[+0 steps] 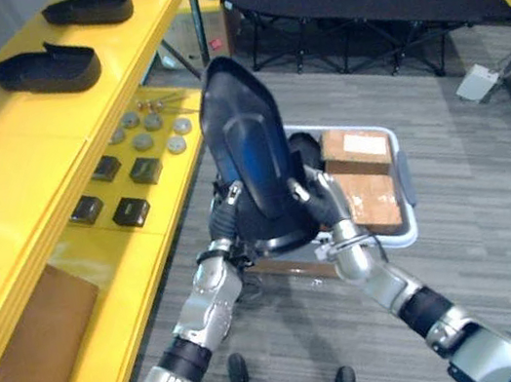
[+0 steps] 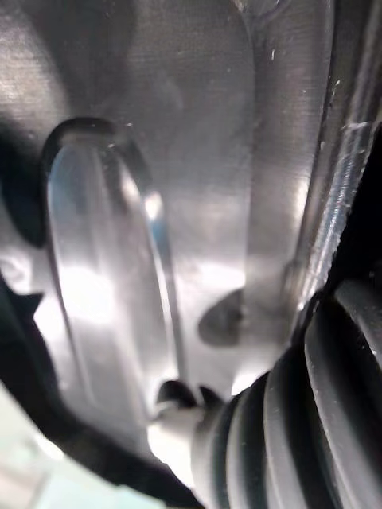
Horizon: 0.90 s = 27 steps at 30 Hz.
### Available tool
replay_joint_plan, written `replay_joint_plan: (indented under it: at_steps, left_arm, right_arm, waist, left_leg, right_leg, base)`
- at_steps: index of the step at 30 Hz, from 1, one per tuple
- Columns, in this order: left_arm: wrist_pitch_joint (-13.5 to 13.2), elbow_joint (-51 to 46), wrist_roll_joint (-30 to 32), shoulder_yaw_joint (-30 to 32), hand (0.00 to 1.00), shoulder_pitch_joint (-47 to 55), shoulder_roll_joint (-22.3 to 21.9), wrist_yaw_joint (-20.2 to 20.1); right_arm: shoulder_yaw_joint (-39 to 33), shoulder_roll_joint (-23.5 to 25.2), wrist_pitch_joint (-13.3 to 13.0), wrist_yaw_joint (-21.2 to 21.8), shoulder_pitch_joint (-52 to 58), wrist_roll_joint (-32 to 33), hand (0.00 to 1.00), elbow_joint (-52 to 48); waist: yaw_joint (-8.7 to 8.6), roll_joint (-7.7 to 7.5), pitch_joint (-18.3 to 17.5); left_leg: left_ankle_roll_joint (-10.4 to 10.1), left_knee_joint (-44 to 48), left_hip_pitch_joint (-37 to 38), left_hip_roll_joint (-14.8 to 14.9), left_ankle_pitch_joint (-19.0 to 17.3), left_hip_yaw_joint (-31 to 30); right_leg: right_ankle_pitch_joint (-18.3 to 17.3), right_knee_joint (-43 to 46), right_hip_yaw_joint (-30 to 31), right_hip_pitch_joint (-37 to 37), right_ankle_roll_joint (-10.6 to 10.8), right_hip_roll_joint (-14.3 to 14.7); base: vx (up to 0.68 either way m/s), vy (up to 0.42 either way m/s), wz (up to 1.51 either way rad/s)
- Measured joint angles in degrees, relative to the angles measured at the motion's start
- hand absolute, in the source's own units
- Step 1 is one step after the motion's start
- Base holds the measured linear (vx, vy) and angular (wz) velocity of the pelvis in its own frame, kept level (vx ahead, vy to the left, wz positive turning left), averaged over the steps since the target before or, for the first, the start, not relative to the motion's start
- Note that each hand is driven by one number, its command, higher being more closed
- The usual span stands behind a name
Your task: Walk over and take plastic housings, then place them on the shelf
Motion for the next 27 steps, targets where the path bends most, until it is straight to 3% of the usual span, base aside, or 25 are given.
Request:
replay_joint_plan:
  at_steps: [4, 13, 18, 23, 27]
  left_arm:
    - [-1.6, -0.1, 0.7, 0.4, 1.0, 0.4, -0.2, 0.2]
    - [-1.7, -14.4, 16.0, 6.5, 1.0, 10.7, -2.8, 6.7]
    - [-2.7, -20.2, 23.5, 12.6, 1.0, 16.7, -6.7, 10.9]
    - [-4.4, -22.7, 32.0, 21.1, 1.0, 22.2, -6.8, 18.9]
    - [-4.4, -23.7, 40.2, 24.5, 1.0, 25.2, -7.0, 26.3]
  right_arm:
    - [-0.1, 1.1, 0.7, -0.7, 0.3, 1.3, 0.0, -0.7]
    - [-1.6, 2.9, 4.7, -0.5, 5.5, 6.0, 0.0, -11.0]
    - [-8.1, 3.1, 6.0, -0.3, 10.5, 9.0, 0.0, -17.2]
    - [-16.4, 1.3, 6.5, 0.8, 17.8, 12.9, 0.0, -23.6]
    - [-19.7, 1.1, 4.5, 3.5, 24.7, 18.1, 0.0, -27.4]
  waist:
    - [0.05, 0.02, -0.1]
    - [0.08, -0.35, -0.4]
    - [0.1, -0.34, -0.4]
    - [-0.04, 0.19, -2.1]
    - [-0.23, 0.66, -3.1]
  left_leg:
    - [0.1, 0.0, 0.9, 0.0, -0.1, 0.0]
    - [0.1, 0.0, 1.3, 0.1, -0.3, 0.5]
    - [0.2, 0.0, 1.7, -0.1, -0.4, 1.1]
    - [0.2, -0.1, 1.9, 0.0, -0.4, 1.9]
    - [0.0, -0.1, 2.7, 0.1, -1.0, 2.9]
  right_leg:
    - [0.0, 0.0, 0.0, 0.9, 0.0, -0.1]
    - [-0.4, 0.4, 0.4, 0.7, -0.6, -0.1]
    - [-0.6, 1.3, 1.0, 0.3, -0.8, -0.4]
    - [-0.7, 1.3, 1.9, -0.1, -0.8, -0.4]
    - [-1.1, 1.3, 2.7, -0.1, -0.8, -0.5]
  base:
    - [-0.01, 0.003, 0.0]
    - [-0.01, 0.005, -0.02]
    - [0.0, 0.016, -0.06]
    - [0.0, 0.006, -0.09]
    - [0.0, 0.004, -0.09]
